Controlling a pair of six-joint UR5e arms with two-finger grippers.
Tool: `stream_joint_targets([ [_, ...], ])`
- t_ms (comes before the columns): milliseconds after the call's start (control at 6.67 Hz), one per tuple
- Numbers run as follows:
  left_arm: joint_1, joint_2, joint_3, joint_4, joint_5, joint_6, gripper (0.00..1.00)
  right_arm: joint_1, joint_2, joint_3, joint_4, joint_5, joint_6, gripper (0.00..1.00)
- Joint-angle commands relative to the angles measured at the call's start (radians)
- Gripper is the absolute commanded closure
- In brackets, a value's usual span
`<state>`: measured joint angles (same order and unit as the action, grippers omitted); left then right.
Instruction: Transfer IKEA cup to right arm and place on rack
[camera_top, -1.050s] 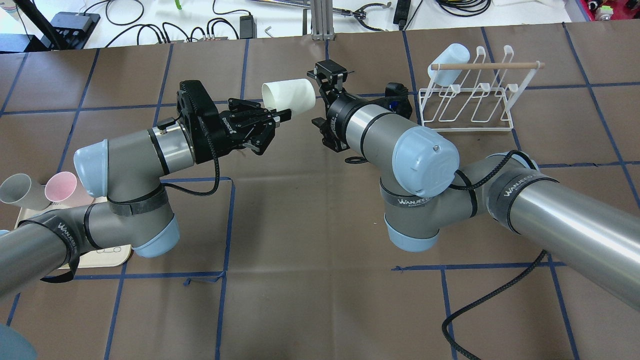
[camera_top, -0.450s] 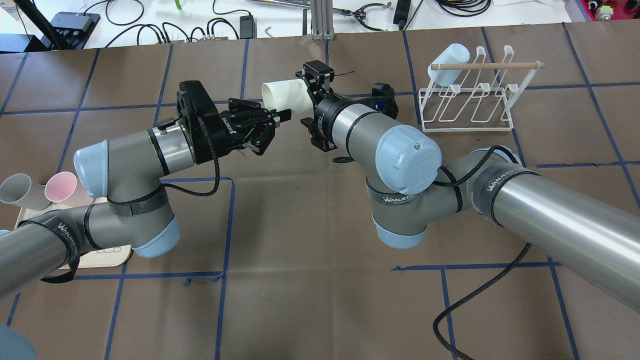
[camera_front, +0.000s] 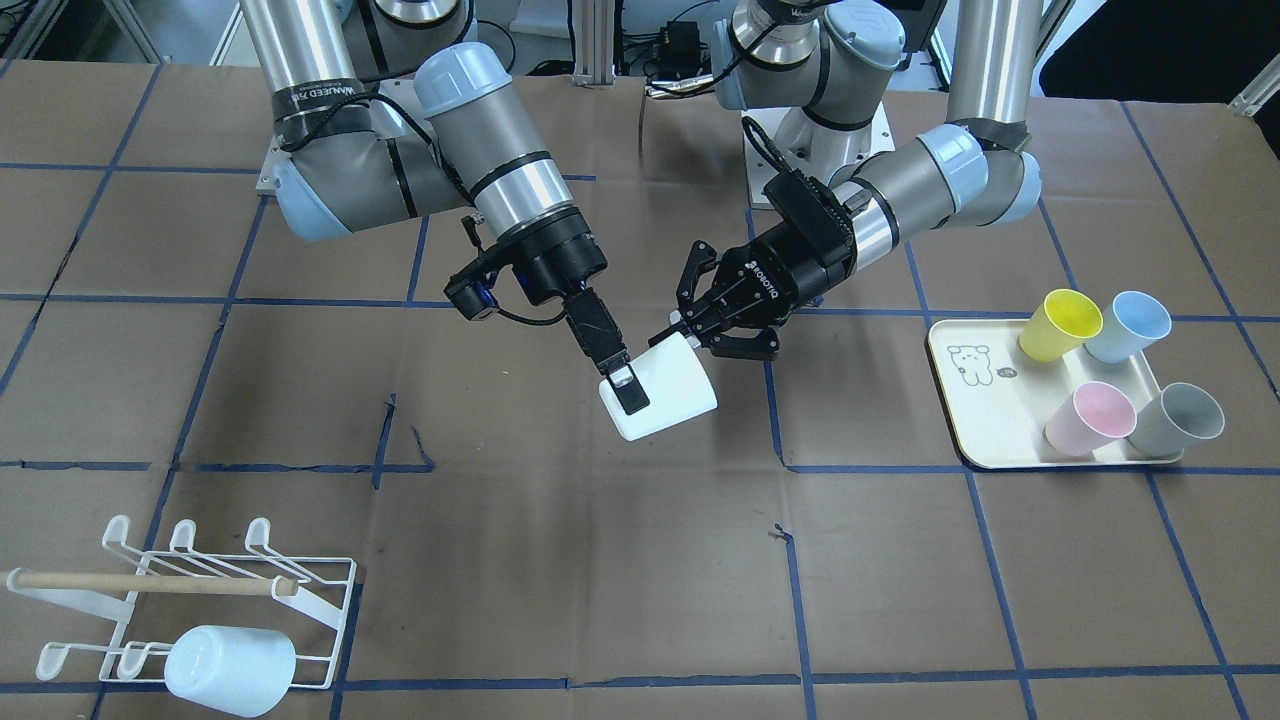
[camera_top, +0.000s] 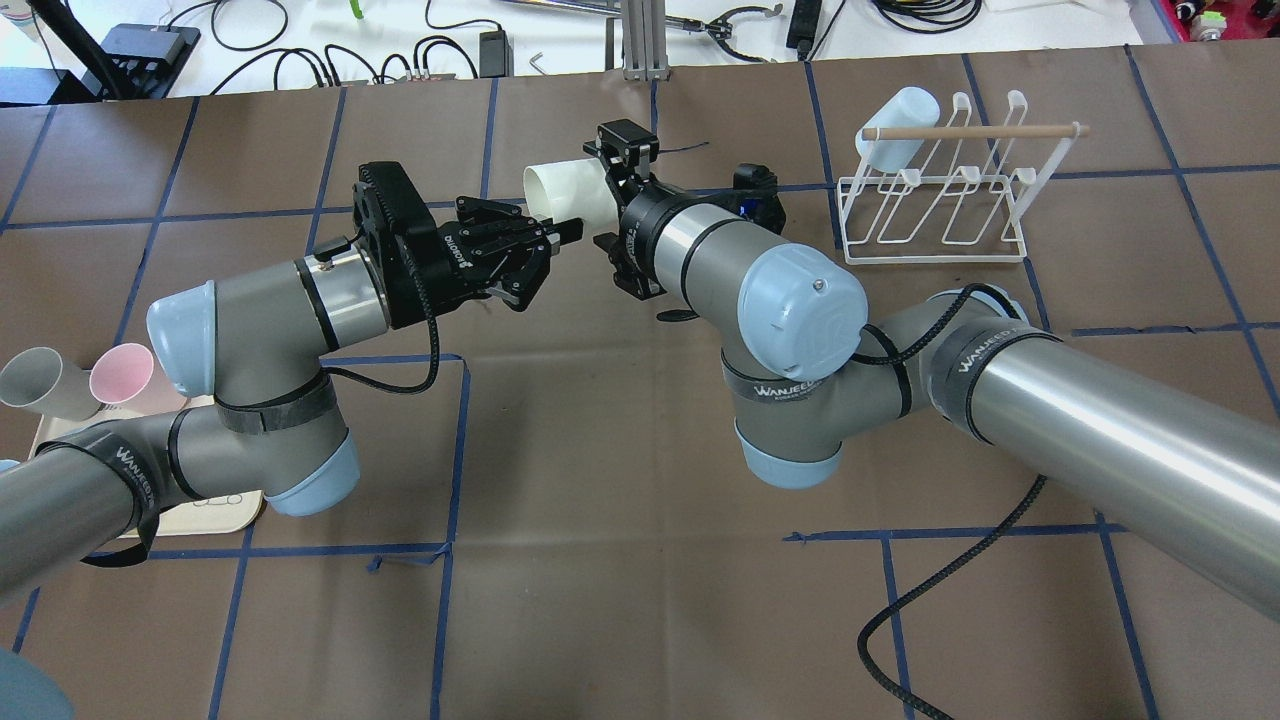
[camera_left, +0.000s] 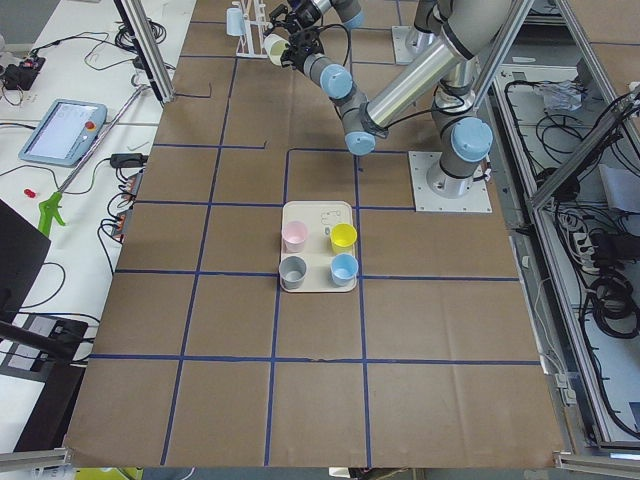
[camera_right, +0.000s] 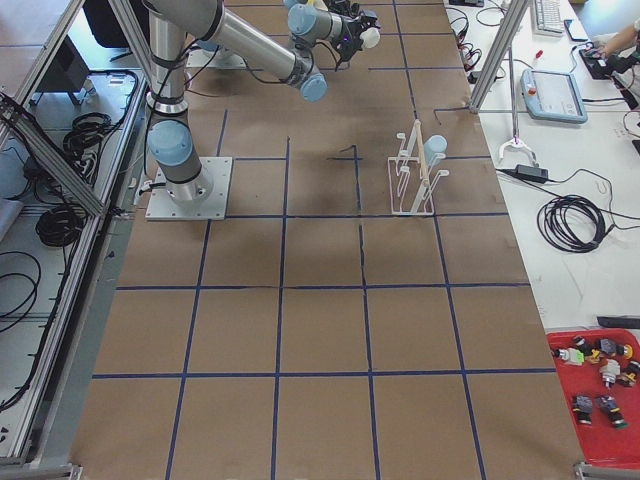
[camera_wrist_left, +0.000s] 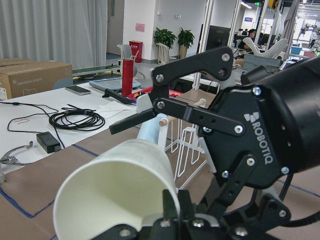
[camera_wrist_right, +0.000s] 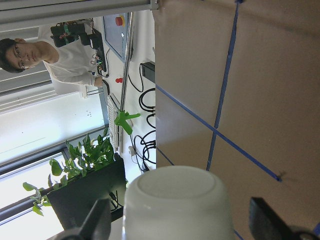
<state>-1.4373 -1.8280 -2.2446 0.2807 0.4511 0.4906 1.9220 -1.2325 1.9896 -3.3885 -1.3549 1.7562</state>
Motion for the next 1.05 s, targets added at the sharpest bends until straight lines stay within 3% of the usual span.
stream_joint_targets([
  [0,0.000,-0.001,-0.001,0.006,0.000,-0.001,0.93,0.006,0.010,-0.012,0.000,-0.001,0.000,0.03],
  [300,0.000,0.001,0.000,0.006,0.001,-0.001,0.92,0.006,0.013,-0.017,0.000,-0.001,0.000,0.04],
  [450,0.000,0.001,0.000,0.006,0.000,-0.001,0.92,0.006,0.011,-0.017,0.000,-0.001,0.000,0.13],
  [900,0.000,0.001,0.000,0.006,0.001,-0.001,0.91,0.006,0.010,-0.012,-0.003,0.014,-0.011,0.51],
])
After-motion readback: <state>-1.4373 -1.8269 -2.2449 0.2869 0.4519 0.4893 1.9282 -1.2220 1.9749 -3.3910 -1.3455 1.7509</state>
